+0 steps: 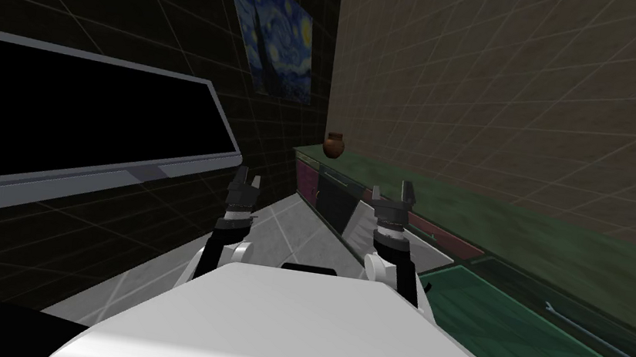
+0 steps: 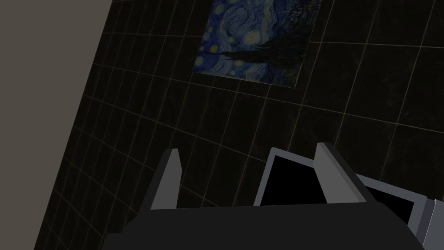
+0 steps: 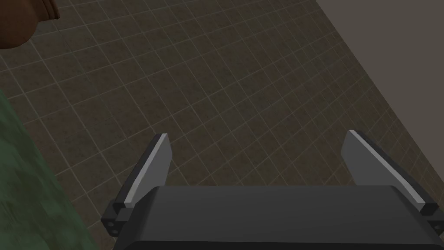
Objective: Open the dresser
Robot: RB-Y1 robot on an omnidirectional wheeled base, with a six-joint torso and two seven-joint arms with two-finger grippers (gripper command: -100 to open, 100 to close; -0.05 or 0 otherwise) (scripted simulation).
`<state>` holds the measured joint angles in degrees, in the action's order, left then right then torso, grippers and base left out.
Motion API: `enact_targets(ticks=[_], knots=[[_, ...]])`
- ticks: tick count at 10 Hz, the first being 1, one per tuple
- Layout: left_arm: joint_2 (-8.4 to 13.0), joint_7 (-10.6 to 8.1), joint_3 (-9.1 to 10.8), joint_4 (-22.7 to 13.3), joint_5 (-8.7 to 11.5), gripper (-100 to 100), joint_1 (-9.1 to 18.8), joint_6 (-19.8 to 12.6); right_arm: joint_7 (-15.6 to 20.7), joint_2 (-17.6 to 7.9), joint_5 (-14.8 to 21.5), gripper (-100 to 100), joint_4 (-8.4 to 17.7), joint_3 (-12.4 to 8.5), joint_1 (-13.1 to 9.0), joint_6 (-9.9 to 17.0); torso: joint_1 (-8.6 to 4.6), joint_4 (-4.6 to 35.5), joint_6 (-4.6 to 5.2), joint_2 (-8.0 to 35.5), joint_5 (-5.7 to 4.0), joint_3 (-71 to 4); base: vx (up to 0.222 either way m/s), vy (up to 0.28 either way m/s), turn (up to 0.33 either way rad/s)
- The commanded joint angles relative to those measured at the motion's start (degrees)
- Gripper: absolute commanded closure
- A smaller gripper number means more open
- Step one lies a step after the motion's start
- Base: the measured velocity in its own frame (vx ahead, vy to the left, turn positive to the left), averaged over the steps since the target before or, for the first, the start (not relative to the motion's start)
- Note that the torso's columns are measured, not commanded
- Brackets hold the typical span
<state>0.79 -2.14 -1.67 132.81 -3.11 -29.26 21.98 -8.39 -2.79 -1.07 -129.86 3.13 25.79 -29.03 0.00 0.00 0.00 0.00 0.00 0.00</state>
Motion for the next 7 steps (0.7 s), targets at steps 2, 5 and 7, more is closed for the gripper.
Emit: enact_targets(ticks=[2, 5, 7], knots=[[0.0, 0.0, 0.0, 0.0, 0.0, 0, 0.0, 0.0, 0.0, 0.0, 0.0, 0, 0.0, 0.0, 0.0, 0.0, 0.0, 6.0, 0.0, 6.0, 0.0, -12.0, 0.0, 0.0, 0.0], [0.0, 0.0, 0.0, 0.0, 0.0, 0, 0.0, 0.0, 0.0, 0.0, 0.0, 0, 0.0, 0.0, 0.0, 0.0, 0.0, 18.5, 0.0, 18.5, 0.0, -36.9, 0.0, 0.0, 0.0], [0.0, 0.0, 0.0, 0.0, 0.0, 0, 0.0, 0.0, 0.0, 0.0, 0.0, 0, 0.0, 0.0, 0.0, 0.0, 0.0, 26.9, 0.0, 26.9, 0.0, -53.8, 0.0, 0.0, 0.0]])
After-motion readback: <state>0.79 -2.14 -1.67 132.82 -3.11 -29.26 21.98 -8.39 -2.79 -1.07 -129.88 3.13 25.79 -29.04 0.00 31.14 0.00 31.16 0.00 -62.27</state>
